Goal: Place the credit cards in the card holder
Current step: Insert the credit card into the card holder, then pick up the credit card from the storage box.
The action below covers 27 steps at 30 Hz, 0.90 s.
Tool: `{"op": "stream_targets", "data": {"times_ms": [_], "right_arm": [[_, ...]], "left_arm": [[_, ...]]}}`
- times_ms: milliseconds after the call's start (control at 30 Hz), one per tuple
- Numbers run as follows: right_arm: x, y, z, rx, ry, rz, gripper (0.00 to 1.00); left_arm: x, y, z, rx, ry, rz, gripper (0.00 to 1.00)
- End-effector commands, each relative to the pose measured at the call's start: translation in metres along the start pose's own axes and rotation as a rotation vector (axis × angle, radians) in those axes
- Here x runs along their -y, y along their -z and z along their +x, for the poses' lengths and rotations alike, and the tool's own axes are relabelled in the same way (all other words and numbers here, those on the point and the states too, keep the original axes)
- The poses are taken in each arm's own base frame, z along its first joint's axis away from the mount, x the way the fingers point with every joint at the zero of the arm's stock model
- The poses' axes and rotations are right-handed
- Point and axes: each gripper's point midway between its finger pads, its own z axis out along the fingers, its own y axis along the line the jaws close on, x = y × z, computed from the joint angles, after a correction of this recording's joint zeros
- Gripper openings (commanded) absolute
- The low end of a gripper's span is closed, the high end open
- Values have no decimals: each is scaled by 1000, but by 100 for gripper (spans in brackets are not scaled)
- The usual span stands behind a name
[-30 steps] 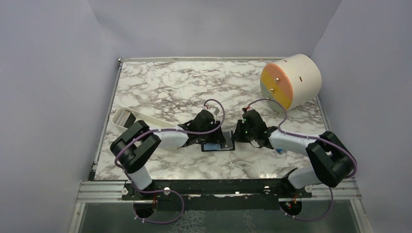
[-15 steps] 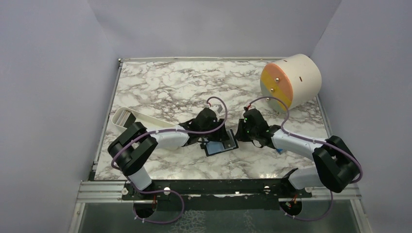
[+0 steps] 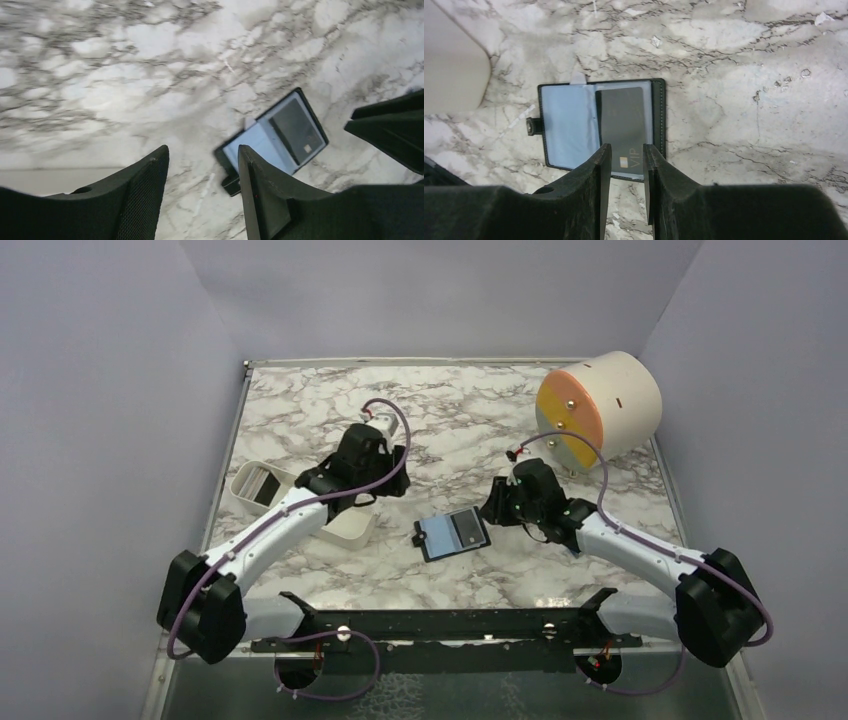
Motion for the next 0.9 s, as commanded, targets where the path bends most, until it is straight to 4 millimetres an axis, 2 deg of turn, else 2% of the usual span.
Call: {"op": "stream_targets", "data": {"times_ms": [0, 167, 300, 567, 700, 867], "right_arm": [[-20, 9, -10, 22, 29, -96, 31], [-27, 11, -12, 18, 58, -126, 31], [-30, 13, -12, 22, 73, -149, 31], [-30, 15, -10, 4, 113, -155, 31], [-30, 16, -9, 6, 115, -158, 31], [-33, 14, -2, -23, 124, -186, 31]], "left_arm": [[-57, 38, -17, 27, -93, -195, 56], [-117, 59, -32, 36, -150, -408, 55], [-155, 71, -40, 40, -174, -489, 54], [-215, 81, -44, 8, -82, -472, 55], [-237, 83, -40, -24, -119, -452, 57], [-278, 114, -54, 85, -120, -586, 59]]}}
